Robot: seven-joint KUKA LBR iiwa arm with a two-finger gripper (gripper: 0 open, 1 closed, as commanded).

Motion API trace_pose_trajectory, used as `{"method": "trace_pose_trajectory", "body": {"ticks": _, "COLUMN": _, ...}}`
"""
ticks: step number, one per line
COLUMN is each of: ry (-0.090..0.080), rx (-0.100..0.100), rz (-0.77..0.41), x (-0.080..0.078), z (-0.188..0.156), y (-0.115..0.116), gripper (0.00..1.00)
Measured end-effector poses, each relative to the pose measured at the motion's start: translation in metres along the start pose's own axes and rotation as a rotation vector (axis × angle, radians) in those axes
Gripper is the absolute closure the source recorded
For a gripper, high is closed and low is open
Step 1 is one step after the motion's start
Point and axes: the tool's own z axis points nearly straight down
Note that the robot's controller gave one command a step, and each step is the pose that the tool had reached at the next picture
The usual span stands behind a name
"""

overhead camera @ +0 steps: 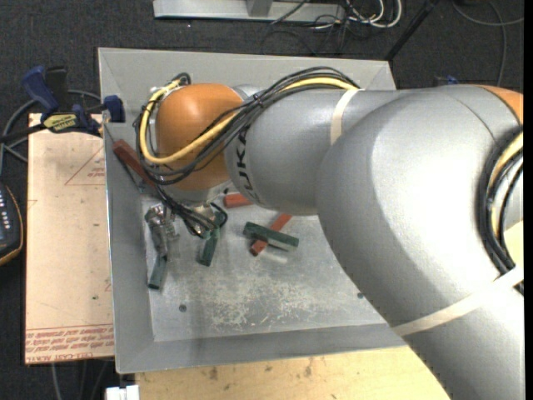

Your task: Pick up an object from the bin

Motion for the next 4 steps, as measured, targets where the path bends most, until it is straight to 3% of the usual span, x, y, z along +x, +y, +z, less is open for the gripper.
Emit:
{"method": "trace_pose_trajectory", "body": {"ticks": 1, "ry": 0.005, "rx": 0.001, "rz": 0.001, "x": 0.002, "z": 0.002, "y": -0.001, "gripper": 0.00}}
{"method": "trace_pose_trajectory", "body": {"ticks": 2, "ry": 0.004, "rx": 0.003, "rz": 0.288, "x": 0.007, "z": 0.002, "y": -0.080, "gripper": 0.00}}
{"method": "trace_pose_trajectory", "body": {"ticks": 3, "ry": 0.010, "rx": 0.002, "rz": 0.128, "x": 0.056, "z": 0.004, "y": -0.079, "gripper": 0.00}}
{"method": "trace_pose_trajectory", "body": {"ticks": 4, "ry": 0.007, "rx": 0.002, "rz": 0.129, "x": 0.055, "z": 0.003, "y": -0.079, "gripper": 1.00}}
